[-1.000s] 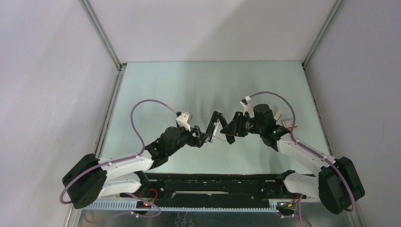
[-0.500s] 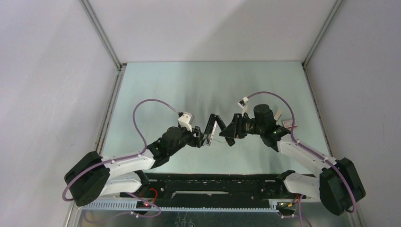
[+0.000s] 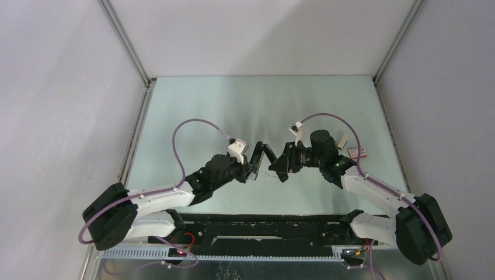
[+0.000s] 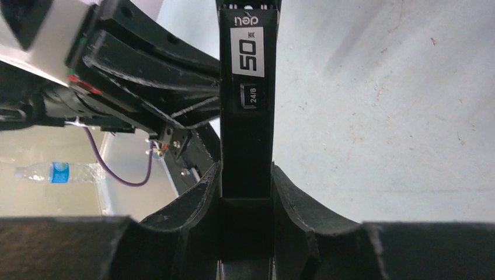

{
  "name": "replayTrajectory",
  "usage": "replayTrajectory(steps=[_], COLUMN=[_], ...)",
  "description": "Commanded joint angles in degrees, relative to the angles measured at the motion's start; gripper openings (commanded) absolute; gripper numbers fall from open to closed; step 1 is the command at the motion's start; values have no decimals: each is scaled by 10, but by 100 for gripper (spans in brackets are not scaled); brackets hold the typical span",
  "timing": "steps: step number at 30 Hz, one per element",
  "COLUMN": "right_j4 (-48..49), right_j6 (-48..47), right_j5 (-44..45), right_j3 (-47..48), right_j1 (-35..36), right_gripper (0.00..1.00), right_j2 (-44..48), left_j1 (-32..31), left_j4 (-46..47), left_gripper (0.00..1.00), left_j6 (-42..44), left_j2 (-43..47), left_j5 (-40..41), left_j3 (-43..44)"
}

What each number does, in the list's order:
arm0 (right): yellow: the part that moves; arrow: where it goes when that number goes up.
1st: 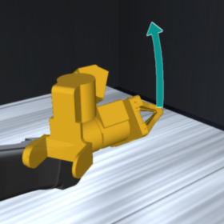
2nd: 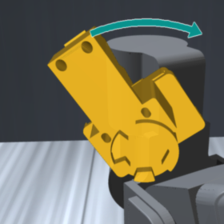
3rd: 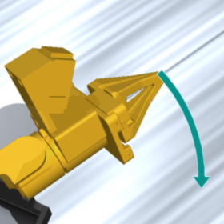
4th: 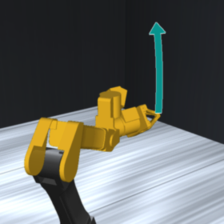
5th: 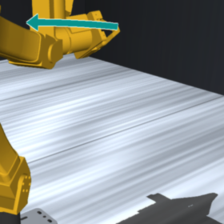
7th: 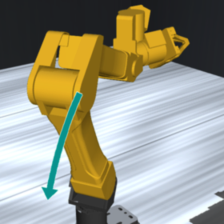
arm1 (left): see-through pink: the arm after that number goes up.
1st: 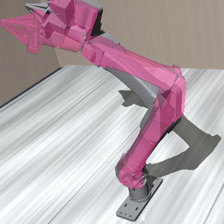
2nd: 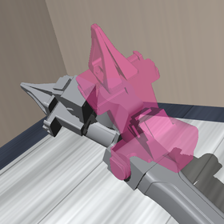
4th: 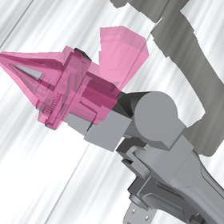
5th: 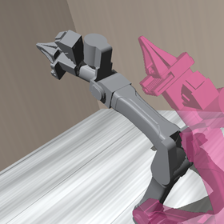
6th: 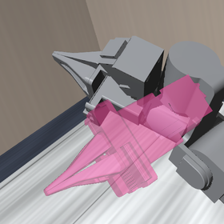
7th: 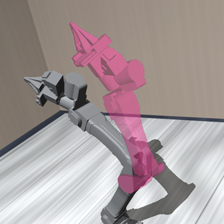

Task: Unload the staples from the stapler

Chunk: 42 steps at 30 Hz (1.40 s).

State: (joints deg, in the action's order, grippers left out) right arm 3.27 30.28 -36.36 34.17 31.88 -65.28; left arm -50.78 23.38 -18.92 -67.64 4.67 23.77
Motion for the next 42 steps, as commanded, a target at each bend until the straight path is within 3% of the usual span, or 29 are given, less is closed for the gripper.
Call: replayTrajectory(steps=[1,5,13,25,28,31,37,42], right_j4=[37,6,14,36,39,55,141,192], right_j6=[-40,-95,-131,-128,-128,-126,-111,-74], right_j5=[-36,-9,30,55,110,219,396,442], right_j3=[10,10,10,10,10,10,10,10], right_j1=[12,12,35,65,89,137,239,255], right_gripper=[0,6,44,78,81,82,84,84], right_j2=[15,13,-23,-68,-66,-63,-85,-122], left_j1=[3,2,-8,-13,-13,-13,-13,-13], left_j4=[-32,-50,-77,-114,-128,-148,-188,-192], left_gripper=[0,0,0,0,0,0,0,0], left_j6=[38,56,66,60,38,-6,-86,-93], left_j2=[-6,2,29,42,51,62,78,94], left_j5=[-1,-18,15,59,98,133,195,191], left_j3=[53,55,54,58,58,63,73,70])
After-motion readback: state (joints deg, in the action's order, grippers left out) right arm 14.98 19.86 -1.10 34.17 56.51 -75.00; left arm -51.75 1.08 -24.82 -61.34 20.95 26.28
